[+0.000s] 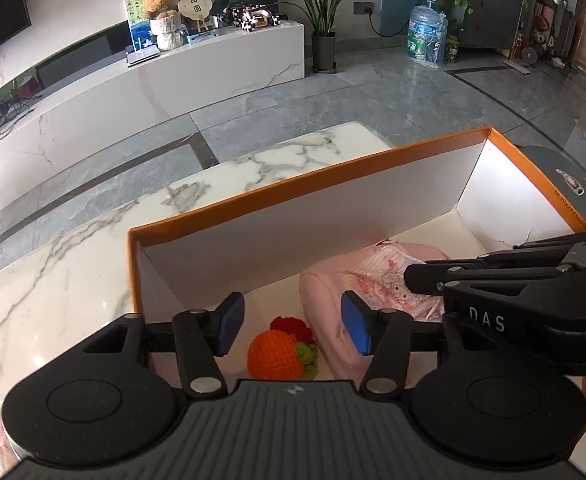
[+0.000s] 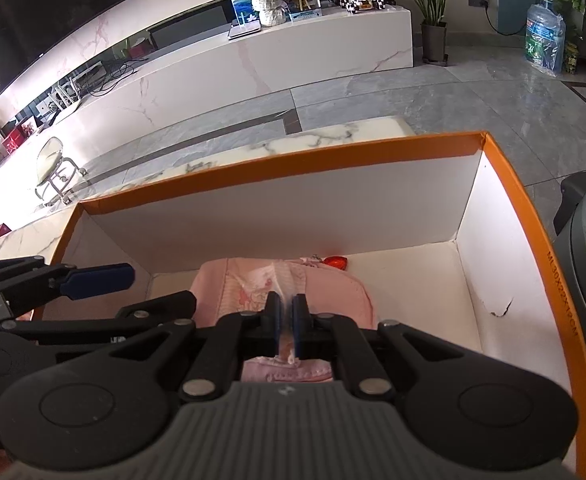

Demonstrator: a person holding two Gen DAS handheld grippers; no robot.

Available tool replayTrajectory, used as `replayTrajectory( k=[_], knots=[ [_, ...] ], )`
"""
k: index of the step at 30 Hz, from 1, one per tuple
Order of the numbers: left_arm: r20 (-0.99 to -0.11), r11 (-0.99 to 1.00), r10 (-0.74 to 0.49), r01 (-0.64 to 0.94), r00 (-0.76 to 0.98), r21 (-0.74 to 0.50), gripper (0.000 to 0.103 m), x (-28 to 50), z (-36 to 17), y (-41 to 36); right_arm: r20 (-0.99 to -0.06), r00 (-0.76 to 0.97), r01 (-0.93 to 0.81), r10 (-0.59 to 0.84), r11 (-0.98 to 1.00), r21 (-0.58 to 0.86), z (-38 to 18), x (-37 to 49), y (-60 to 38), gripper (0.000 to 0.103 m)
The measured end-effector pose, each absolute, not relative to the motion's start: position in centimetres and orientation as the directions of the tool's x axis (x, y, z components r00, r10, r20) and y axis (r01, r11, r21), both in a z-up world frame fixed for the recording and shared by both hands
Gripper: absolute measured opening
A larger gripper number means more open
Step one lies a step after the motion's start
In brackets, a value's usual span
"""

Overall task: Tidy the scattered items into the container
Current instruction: 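Open the left tool to drop the orange ball into the box while the right tool lowers the backpack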

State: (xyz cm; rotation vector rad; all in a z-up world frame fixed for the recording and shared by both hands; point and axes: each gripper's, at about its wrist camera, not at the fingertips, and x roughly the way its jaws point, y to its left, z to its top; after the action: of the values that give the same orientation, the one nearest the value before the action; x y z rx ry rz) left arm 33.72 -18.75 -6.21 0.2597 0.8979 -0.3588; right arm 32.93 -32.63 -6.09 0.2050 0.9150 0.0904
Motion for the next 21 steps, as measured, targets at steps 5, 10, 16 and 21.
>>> replayTrajectory(
  k=[5,10,16,21],
  knots=[
    [-0.791,0.909,-0.172,0.404,0.587,0.102,0.068,33.0,-5.2,-17.6,-0.782,0.611,-0.002,0.122,0.988,0.153,-6.0,32.9,-31.9,0.007],
    [-0.799,0.907,-0.198,0.415,0.568,0.070,0.068,32.3,-4.6,-16.3,-0.791,0.606,-0.019,0.088,0.995,0.097,-5.9,32.9,-31.1,0.007],
    [-0.769,0.906,-0.231,0.420,0.596,0.054,0.068,30.5,-3.2,-15.3,-0.810,0.581,-0.050,0.080,0.997,0.062,-6.0,33.0,-30.3,0.007],
    [-0.762,0.912,-0.201,0.402,0.616,0.084,0.072,29.6,-2.6,-14.2,-0.829,0.556,-0.099,0.056,0.995,0.001,-6.4,32.7,-29.4,0.007]
  ],
)
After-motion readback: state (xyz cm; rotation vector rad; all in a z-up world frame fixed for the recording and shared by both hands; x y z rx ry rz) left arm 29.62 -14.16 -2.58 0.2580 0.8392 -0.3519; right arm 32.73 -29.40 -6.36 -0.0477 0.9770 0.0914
